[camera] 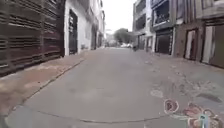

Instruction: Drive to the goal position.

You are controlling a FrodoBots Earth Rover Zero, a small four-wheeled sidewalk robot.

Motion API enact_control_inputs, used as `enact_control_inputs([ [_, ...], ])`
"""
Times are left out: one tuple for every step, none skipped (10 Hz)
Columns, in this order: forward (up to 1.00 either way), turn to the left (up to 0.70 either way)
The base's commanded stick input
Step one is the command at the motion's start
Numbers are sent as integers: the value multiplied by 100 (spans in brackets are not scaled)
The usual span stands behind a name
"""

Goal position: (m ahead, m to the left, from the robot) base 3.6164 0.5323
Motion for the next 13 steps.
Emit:
enact_control_inputs([
  [85,0],
  [85,0],
  [85,0],
  [85,-8],
  [85,-22],
  [85,-30],
  [85,0],
  [85,-5],
  [85,-18],
  [85,-31],
  [85,-8],
  [85,-33],
  [85,-11],
])
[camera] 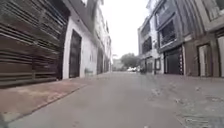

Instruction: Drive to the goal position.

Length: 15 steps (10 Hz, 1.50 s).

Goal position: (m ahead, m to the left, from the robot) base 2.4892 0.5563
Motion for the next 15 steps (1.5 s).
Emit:
enact_control_inputs([
  [85,0],
  [85,0],
  [85,0],
  [85,0],
  [85,0],
  [85,0],
  [85,0],
  [85,0],
  [85,0],
  [85,0],
  [85,7],
  [85,22],
  [85,34],
  [85,30],
  [85,4],
])
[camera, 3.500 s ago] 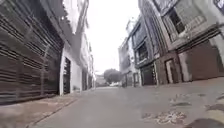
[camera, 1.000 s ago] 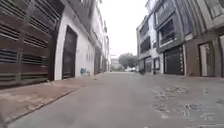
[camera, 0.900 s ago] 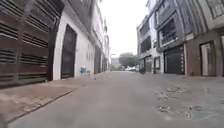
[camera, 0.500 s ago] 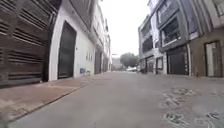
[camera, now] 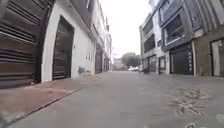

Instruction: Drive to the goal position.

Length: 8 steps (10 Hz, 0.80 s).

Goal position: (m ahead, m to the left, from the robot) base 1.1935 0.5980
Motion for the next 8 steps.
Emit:
enact_control_inputs([
  [85,0],
  [85,0],
  [85,0],
  [85,0],
  [85,0],
  [85,0],
  [85,0],
  [85,0],
])
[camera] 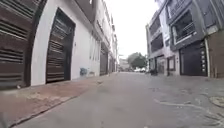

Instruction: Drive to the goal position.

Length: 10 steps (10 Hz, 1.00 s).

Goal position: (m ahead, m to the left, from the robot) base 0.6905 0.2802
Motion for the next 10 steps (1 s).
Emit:
enact_control_inputs([
  [85,0],
  [85,0],
  [85,0],
  [85,0],
  [85,0],
  [85,0],
  [85,0],
  [85,0],
  [85,0],
  [85,0],
])
